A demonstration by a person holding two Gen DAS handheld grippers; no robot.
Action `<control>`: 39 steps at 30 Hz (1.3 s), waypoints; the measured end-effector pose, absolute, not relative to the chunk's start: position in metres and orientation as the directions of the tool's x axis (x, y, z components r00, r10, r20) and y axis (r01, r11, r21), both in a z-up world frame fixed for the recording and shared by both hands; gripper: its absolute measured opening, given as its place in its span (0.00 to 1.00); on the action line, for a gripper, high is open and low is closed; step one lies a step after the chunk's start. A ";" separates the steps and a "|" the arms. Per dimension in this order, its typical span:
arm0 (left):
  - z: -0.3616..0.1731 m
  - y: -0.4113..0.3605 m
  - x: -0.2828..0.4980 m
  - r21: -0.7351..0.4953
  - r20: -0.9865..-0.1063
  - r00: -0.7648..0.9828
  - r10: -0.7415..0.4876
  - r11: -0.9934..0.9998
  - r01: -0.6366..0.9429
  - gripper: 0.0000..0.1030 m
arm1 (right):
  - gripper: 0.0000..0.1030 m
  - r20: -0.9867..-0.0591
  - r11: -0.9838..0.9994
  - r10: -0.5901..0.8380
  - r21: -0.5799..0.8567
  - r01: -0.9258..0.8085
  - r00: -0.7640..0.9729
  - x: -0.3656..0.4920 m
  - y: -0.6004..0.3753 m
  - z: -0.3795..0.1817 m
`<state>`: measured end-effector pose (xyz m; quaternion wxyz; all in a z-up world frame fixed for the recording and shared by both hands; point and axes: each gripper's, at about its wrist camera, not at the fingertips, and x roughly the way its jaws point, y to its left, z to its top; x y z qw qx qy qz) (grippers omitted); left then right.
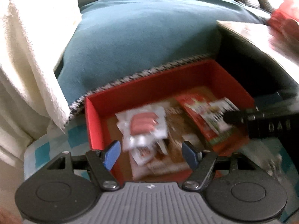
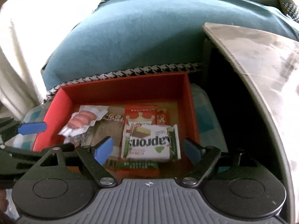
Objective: Organize snacks
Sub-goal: 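Lower both packs into the tray and open both grippers, then grasp the red Trolli bag with the left gripper while the right moves to the brown-silver bag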
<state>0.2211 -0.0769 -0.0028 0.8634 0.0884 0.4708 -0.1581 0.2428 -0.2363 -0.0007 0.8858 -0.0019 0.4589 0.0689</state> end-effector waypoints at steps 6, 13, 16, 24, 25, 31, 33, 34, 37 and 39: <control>-0.007 -0.094 0.177 -0.056 -0.863 0.397 -0.311 0.842 0.537 0.67 | 0.85 -0.799 0.988 0.151 0.106 -0.111 0.581 0.208 -0.250 0.016; -0.035 -0.124 0.162 -0.067 -0.886 0.303 -0.351 0.742 0.667 0.72 | 0.89 -0.824 0.984 0.178 0.158 -0.084 0.538 0.168 -0.271 0.011; -0.051 -0.131 0.163 -0.053 -0.901 0.274 -0.337 0.712 0.700 0.72 | 0.89 -0.842 0.985 0.175 0.157 -0.079 0.510 0.165 -0.278 0.001; -0.075 -0.144 0.174 -0.068 -0.907 0.271 -0.323 0.745 0.663 0.66 | 0.89 -0.869 0.982 0.187 0.166 -0.086 0.459 0.171 -0.282 -0.014; -0.074 -0.145 0.172 -0.057 -0.907 0.278 -0.316 0.746 0.663 0.57 | 0.89 -0.871 0.982 0.186 0.163 -0.091 0.455 0.171 -0.282 -0.015; -0.071 -0.119 0.161 -0.021 -0.921 0.306 -0.242 0.814 0.580 0.53 | 0.89 -0.900 0.985 0.170 0.141 -0.101 0.401 0.170 -0.290 -0.032; -0.069 -0.107 0.159 -0.026 -0.922 0.314 -0.228 0.843 0.537 0.53 | 0.89 -0.906 0.983 0.184 0.159 -0.096 0.382 0.170 -0.291 -0.041; -0.069 -0.100 0.158 -0.040 -0.924 0.308 -0.228 0.857 0.514 0.53 | 0.89 -0.909 0.982 0.185 0.159 -0.100 0.374 0.170 -0.289 -0.045; -0.065 -0.087 0.154 -0.080 -0.927 0.288 -0.240 0.877 0.474 0.53 | 0.94 -0.916 0.984 0.168 0.133 -0.118 0.365 0.172 -0.282 -0.053; -0.063 -0.082 0.148 -0.090 -0.925 0.289 -0.247 0.880 0.465 0.53 | 0.94 -0.913 0.983 0.182 0.156 -0.100 0.365 0.168 -0.281 -0.052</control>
